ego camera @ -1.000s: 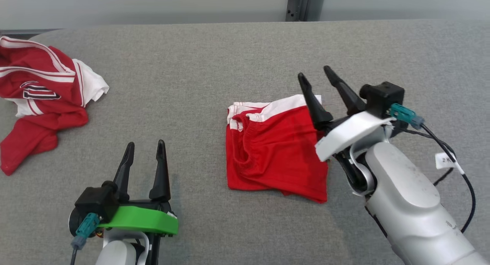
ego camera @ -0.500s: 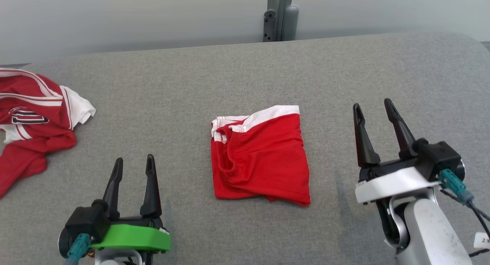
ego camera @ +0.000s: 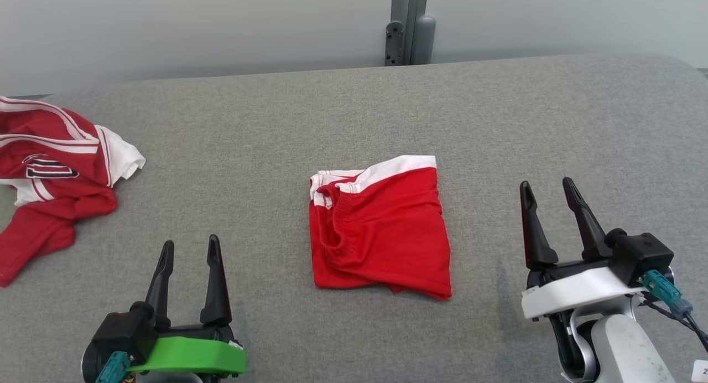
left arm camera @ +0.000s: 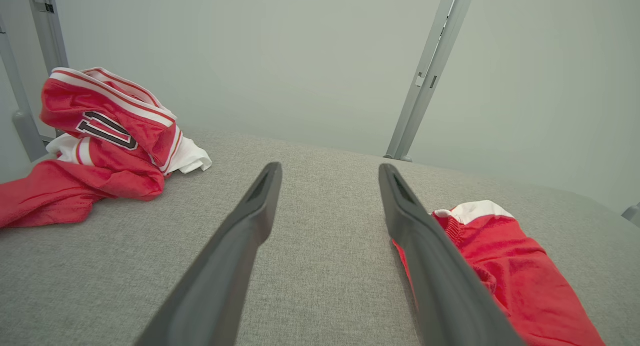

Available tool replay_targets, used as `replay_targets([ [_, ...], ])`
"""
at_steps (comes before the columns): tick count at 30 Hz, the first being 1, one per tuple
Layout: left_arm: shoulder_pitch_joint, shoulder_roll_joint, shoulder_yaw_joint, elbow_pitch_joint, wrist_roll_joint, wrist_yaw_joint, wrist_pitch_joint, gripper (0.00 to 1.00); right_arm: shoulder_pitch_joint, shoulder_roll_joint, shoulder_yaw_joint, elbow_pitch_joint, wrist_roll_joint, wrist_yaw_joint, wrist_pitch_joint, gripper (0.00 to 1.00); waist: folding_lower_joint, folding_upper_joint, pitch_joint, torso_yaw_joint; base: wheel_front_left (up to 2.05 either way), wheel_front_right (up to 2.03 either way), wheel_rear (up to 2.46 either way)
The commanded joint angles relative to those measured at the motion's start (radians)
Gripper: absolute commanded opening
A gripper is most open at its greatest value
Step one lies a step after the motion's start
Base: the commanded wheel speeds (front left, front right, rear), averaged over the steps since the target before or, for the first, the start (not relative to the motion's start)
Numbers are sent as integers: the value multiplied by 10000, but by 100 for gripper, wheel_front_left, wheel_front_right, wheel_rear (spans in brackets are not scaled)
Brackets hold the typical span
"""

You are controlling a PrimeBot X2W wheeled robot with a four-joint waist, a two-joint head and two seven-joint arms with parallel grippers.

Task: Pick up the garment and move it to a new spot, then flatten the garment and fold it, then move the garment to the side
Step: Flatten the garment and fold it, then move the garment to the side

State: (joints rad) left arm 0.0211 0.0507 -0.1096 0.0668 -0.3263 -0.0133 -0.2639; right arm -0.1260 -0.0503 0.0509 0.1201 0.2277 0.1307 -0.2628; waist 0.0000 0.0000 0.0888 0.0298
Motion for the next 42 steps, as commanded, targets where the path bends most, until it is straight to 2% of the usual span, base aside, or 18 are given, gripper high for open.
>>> replay_targets([
  [1, 104, 1, -6, -37, -54, 45, -5, 100, 63, -7, -2, 53, 20, 0, -27, 100, 0, 0, 18, 14, 0, 0, 0],
  [10, 67, 1, -58, -29, -39, 36, -5, 100, -83, -7, 56, 232, 22, 0, -28, 100, 0, 0, 56, 35, 0, 0, 0],
  [15, -37, 2, -150, -6, -61, 45, -5, 100, -347, -4, 60, 846, -98, 0, 2, 100, 0, 0, 183, 126, 0, 0, 0],
  [17, -88, 4, -205, -1, -107, 69, -5, 100, -639, -10, 105, 1199, -91, 0, 276, 100, 0, 0, 266, 201, 0, 0, 0],
  [27, -441, 6, -615, 40, -604, 267, -5, 100, -1876, -113, 669, 2564, 877, 0, 3127, 100, 0, 0, 958, 1007, 0, 0, 0],
  [34, -515, 6, -825, 77, -868, 413, -5, 100, -2095, -144, 583, 3367, 1209, 0, 3786, 100, 0, 0, 1104, 1565, 0, 0, 0],
  [41, -384, 6, -873, 100, -876, 454, -5, 100, -2169, -63, 637, 4107, 1766, 0, 4283, 100, 0, 0, 1050, 1618, 0, 0, 0],
  [42, -367, 6, -867, 101, -856, 453, -5, 100, -2192, -54, 674, 4165, 1863, 0, 4324, 76, 0, 0, 1054, 1589, 0, 0, 0],
])
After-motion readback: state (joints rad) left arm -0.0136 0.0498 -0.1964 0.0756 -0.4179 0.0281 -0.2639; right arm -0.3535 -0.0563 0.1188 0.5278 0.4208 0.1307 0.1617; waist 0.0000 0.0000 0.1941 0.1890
